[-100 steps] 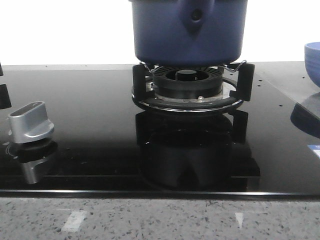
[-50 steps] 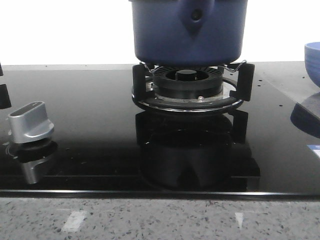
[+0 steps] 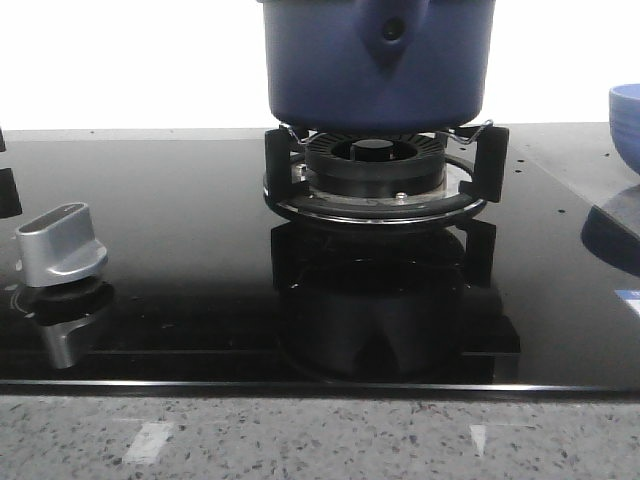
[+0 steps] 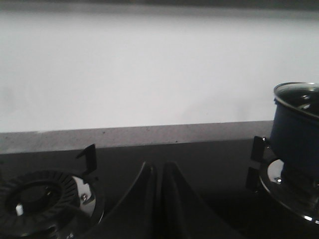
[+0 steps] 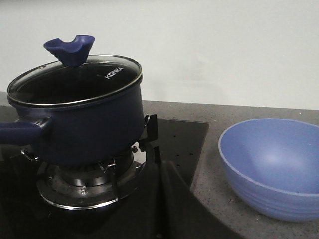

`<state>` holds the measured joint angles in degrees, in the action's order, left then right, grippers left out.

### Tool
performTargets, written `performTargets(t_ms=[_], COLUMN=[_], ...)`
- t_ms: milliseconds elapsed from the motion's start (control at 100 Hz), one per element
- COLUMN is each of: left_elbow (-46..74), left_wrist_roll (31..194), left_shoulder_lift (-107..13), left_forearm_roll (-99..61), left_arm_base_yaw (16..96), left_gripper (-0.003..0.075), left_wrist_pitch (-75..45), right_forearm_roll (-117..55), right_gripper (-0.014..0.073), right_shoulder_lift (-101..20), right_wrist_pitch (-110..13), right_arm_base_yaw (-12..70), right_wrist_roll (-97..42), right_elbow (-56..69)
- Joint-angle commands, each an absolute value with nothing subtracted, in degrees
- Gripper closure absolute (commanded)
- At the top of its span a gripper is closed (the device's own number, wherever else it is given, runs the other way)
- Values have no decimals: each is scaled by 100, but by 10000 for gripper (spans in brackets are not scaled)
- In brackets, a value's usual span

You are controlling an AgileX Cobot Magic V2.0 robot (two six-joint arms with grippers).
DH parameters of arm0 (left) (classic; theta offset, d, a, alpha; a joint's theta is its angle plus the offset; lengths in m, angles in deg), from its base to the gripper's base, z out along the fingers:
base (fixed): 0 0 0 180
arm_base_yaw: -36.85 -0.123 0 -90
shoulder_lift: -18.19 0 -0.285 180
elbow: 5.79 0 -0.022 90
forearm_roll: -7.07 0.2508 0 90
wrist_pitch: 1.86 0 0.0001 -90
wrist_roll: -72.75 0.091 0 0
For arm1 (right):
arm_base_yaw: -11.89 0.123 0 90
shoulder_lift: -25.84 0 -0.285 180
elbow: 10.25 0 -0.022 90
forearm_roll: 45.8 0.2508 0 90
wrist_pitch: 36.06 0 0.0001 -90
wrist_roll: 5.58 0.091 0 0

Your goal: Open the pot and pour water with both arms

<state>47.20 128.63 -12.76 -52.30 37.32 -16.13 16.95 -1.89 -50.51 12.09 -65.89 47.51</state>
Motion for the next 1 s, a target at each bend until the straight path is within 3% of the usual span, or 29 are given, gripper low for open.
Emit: performTargets(t_ms=[0, 140, 340, 450, 680, 990], left_elbow=[4520, 4836, 6015, 6582, 7331, 7342], left_wrist_roll=[10421, 8018, 7493, 6503, 6410, 6410], left_shoulder_lift=[-1311, -1153, -175, 521, 1157, 1213], left_forearm_roll=[-3020, -893, -432, 707, 214, 95], left_arm_base_yaw=[3769, 3769, 3769, 3769, 3769, 3769], left_gripper=[741, 741, 741, 741, 741, 741], left_wrist_pitch=[-1189, -644, 368, 379, 348, -636], right_forearm_roll=[1836, 1836, 1836, 1836, 1836, 1836], right_gripper=[639, 639, 639, 639, 639, 639], right_shoulder_lift=[-229, -229, -229, -229, -229, -229], right_wrist_pitch=[-4857, -4857, -4857, -4857, -4857, -4857], right_arm_base_yaw=[1204, 1204, 1204, 1204, 1204, 1204], right_wrist_roll=[-6657, -6657, -6657, -6657, -6657, -6657], right_elbow=[4601, 4601, 4601, 4601, 4601, 4601])
